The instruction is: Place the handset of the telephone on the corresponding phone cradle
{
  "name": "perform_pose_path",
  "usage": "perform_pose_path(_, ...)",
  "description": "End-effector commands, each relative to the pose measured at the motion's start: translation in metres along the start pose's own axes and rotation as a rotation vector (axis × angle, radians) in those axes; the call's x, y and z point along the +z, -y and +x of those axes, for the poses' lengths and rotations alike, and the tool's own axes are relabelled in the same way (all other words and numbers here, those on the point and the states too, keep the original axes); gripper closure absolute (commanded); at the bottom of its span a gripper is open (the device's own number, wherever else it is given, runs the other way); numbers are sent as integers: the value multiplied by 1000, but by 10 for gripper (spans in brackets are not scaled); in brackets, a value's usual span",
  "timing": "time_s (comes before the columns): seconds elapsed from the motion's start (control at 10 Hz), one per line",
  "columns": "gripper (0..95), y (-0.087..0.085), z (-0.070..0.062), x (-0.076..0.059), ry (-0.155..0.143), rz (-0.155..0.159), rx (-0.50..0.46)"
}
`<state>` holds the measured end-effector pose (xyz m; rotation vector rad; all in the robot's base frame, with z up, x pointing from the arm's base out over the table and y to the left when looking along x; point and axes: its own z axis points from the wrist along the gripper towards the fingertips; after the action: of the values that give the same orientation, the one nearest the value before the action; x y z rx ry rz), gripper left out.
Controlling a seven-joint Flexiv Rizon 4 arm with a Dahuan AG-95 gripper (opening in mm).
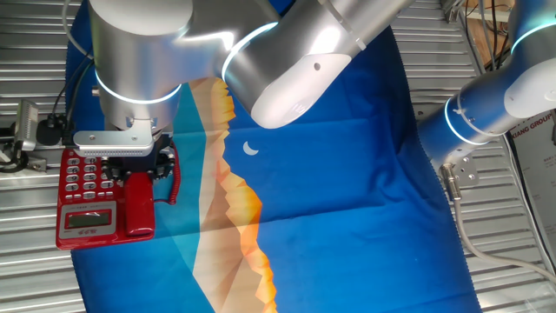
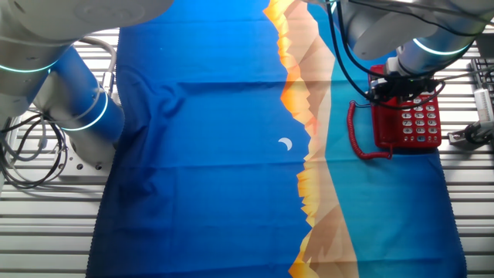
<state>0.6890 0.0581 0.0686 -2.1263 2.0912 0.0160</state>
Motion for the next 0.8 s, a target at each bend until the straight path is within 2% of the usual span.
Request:
perform_pose_path(0.1,950,0,0,0,1,0,-2)
perform_pose_path(0.5,950,0,0,0,6,1,-3)
perform_pose_path(0.6,760,0,0,0,7,2,-7)
perform_pose_path(0.8,760,0,0,0,7,4,-12)
